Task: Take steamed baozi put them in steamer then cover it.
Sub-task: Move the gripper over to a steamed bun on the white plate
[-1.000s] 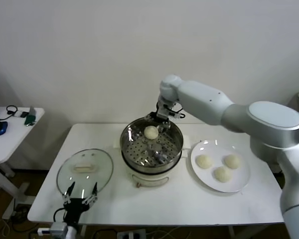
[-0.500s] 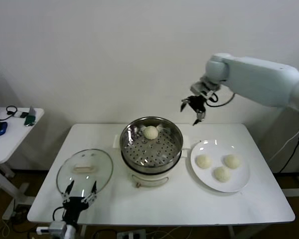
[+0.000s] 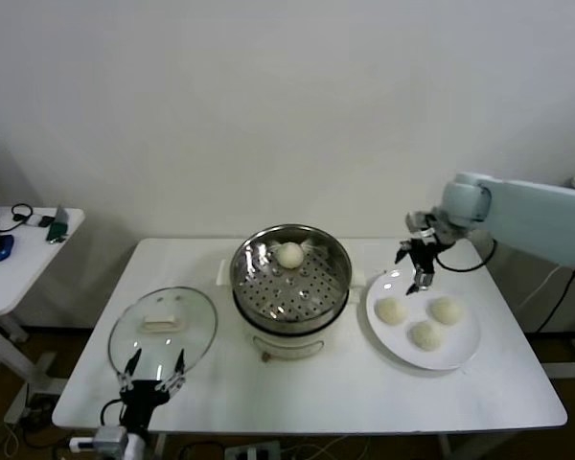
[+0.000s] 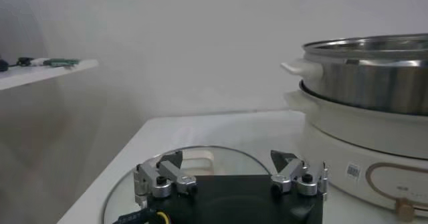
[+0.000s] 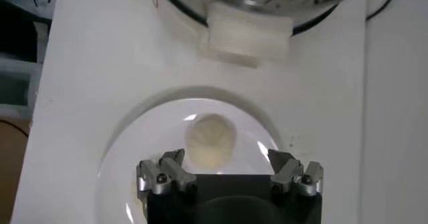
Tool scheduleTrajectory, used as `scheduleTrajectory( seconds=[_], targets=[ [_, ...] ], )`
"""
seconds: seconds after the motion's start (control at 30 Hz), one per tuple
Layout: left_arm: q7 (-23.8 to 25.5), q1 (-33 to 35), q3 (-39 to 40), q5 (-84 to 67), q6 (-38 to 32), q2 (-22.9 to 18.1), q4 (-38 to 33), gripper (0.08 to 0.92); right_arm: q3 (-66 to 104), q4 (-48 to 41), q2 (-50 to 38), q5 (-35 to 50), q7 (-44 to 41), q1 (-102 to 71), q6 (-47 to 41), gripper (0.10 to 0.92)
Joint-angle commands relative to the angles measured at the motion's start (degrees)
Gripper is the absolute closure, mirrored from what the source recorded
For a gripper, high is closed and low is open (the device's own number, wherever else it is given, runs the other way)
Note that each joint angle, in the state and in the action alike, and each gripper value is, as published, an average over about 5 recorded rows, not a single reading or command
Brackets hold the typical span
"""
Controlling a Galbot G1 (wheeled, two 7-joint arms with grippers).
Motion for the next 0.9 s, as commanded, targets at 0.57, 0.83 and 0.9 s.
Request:
scheduleTrajectory(
  seconds=[0.57,0.83,0.9],
  targets=[
    [-0.2,0.6,-0.6,-0.3,-1.0,0.1,0.3,0.177,14.1,-12.8,5.5,-9.6,5.1,-19.1,-4.3,0.203],
    [-0.2,0.6,-0.9,-0.4,-0.9,0.1,0.1,0.177,15.1,-13.6,6.0,-9.1,4.1,-19.5,-4.0,0.223],
    [-0.3,0.6,-1.0,-0.4,-0.8,0.2,0.0,0.177,15.1,-13.0,5.7,-8.8,3.5,-18.9,-3.8,0.261]
  ],
)
